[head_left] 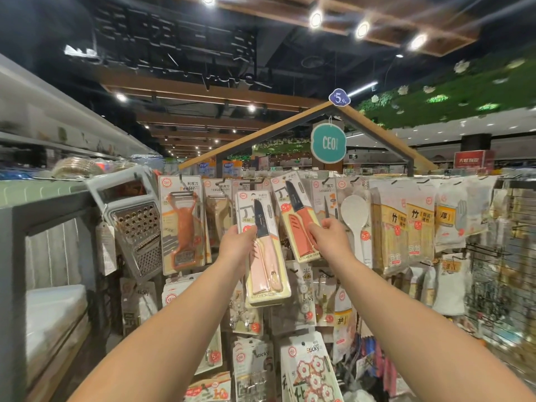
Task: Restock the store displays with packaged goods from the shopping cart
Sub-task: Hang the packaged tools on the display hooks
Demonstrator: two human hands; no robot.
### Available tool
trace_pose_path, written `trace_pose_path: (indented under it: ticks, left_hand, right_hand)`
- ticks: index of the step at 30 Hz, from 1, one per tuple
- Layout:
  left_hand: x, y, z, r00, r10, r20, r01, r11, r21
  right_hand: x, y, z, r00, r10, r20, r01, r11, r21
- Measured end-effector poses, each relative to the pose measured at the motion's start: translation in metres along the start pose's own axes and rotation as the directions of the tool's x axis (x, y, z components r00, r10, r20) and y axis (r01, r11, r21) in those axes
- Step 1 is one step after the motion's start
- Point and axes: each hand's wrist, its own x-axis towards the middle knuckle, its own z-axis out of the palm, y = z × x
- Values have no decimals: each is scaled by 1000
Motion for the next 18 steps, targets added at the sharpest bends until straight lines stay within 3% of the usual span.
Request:
trace_pose_path:
  ticks: [4, 18]
  left_hand:
    - [-2, -1, -4, 1000, 3, -2, -3, 1000, -17]
    - [-7, 7, -21, 1000, 30, -5, -30, 999, -28]
  right_hand:
    - [-6, 1, -4, 998, 39, -59, -34, 997, 76]
    - [-6, 2, -10, 999, 39, 14, -40, 996, 78]
